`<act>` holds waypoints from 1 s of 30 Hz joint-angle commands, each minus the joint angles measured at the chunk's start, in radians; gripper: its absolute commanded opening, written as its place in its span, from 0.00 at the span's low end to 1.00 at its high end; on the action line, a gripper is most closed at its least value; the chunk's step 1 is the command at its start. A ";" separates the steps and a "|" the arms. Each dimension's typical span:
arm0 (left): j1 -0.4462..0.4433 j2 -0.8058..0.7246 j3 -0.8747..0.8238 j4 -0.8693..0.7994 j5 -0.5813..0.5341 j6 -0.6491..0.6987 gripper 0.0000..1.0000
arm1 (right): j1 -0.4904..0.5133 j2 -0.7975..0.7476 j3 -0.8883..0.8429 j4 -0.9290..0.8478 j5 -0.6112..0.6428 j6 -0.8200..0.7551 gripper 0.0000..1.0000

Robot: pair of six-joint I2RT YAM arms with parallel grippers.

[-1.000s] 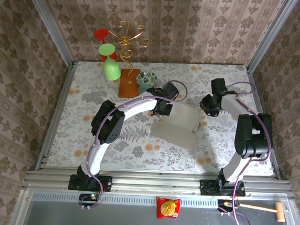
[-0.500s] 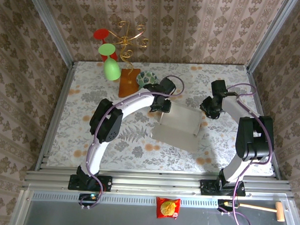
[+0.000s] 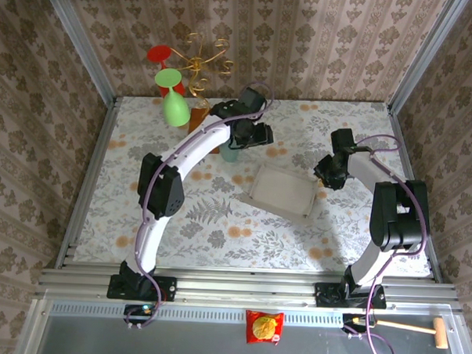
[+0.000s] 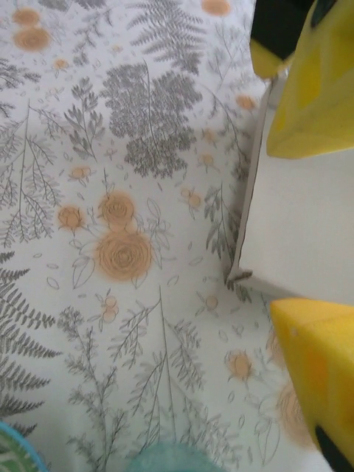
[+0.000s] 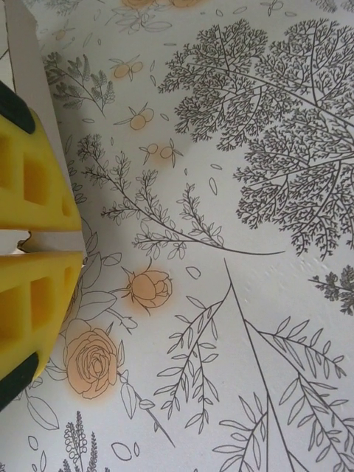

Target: Fold the paper box

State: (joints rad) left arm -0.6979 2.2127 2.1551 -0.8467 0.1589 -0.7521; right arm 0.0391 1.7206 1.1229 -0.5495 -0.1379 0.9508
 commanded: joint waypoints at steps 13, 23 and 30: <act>-0.026 -0.238 -0.059 -0.255 -0.168 0.044 0.44 | -0.008 0.001 0.100 -0.071 0.095 -0.153 0.29; -0.051 -0.604 -0.504 -0.027 0.227 0.047 0.33 | -0.001 0.215 0.304 -0.100 -0.023 -0.254 0.25; -0.212 -0.834 -0.950 0.255 0.386 0.083 0.25 | 0.007 0.328 0.390 -0.132 -0.072 -0.305 0.26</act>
State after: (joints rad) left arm -0.8566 1.4242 1.2972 -0.7334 0.4290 -0.6945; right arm 0.0380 2.0151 1.4620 -0.6323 -0.1692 0.6899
